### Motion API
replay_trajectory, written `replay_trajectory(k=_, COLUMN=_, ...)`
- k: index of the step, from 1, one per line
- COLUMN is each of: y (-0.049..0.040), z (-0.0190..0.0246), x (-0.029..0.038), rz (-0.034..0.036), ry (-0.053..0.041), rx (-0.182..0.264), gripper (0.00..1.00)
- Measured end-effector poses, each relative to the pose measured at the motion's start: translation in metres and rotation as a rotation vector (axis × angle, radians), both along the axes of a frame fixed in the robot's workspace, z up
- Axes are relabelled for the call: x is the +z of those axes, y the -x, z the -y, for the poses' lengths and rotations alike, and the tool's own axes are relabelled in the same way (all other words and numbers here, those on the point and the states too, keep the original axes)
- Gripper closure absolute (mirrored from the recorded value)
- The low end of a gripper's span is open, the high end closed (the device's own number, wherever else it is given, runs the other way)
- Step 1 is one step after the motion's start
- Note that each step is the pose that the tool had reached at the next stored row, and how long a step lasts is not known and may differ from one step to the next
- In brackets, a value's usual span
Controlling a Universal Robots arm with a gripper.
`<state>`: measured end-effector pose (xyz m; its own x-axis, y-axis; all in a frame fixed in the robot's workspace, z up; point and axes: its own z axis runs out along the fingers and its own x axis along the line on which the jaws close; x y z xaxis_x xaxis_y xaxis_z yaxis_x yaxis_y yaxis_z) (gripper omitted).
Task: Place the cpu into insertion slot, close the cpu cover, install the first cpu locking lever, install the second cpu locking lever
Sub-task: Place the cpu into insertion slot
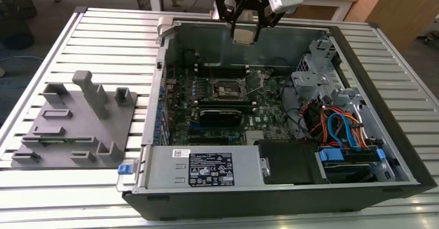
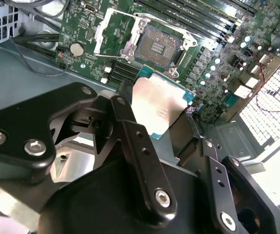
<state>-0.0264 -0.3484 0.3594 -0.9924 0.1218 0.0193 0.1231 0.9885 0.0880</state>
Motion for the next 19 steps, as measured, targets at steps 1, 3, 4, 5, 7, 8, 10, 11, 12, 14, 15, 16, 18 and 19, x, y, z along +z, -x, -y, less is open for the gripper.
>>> replay_trajectory(k=1, y=0.0, z=0.0, x=0.0, rz=0.0, ry=0.0, rx=0.0, gripper=0.46)
replay_trajectory(k=3, y=0.0, z=0.0, x=0.0, rz=0.0, ry=0.0, rx=0.0, gripper=0.46)
replay_trajectory(k=4, y=0.0, z=0.0, x=0.0, rz=-0.0001, ry=0.0, rx=-0.001, gripper=0.46)
replay_trajectory(k=5, y=0.0, z=0.0, x=0.0, rz=0.0, ry=0.0001, rx=-0.004, gripper=0.46)
replay_trajectory(k=7, y=0.0001, z=0.0, x=-0.0001, rz=0.0, ry=0.0005, rx=-0.023, gripper=0.46)
replay_trajectory(k=8, y=0.0001, z=0.0, x=-0.0002, rz=0.0, ry=0.001, rx=-0.038, gripper=0.46)
replay_trajectory(k=10, y=0.0001, z=0.0, x=-0.0004, rz=0.0, ry=0.0012, rx=-0.067, gripper=0.46)
replay_trajectory(k=11, y=0.0001, z=0.0, x=-0.0004, rz=-0.0001, ry=0.0012, rx=-0.072, gripper=0.46)
replay_trajectory(k=12, y=0.0001, z=0.0, x=-0.0004, rz=0.0001, ry=0.0012, rx=-0.072, gripper=0.46)
replay_trajectory(k=14, y=0.0001, z=0.0, x=-0.0004, rz=0.0, ry=0.0011, rx=-0.073, gripper=0.46)
replay_trajectory(k=15, y=0.0001, z=0.0, x=-0.0004, rz=0.0001, ry=0.0011, rx=-0.073, gripper=0.46)
replay_trajectory(k=16, y=0.0001, z=0.0, x=-0.0004, rz=0.0001, ry=0.0011, rx=-0.073, gripper=0.46)
replay_trajectory(k=18, y=0.0001, z=0.0, x=-0.0004, rz=0.0001, ry=0.0011, rx=-0.074, gripper=0.46)
replay_trajectory(k=19, y=0.0001, z=0.0, x=-0.0004, rz=0.0001, ry=0.0011, rx=-0.074, gripper=0.46)
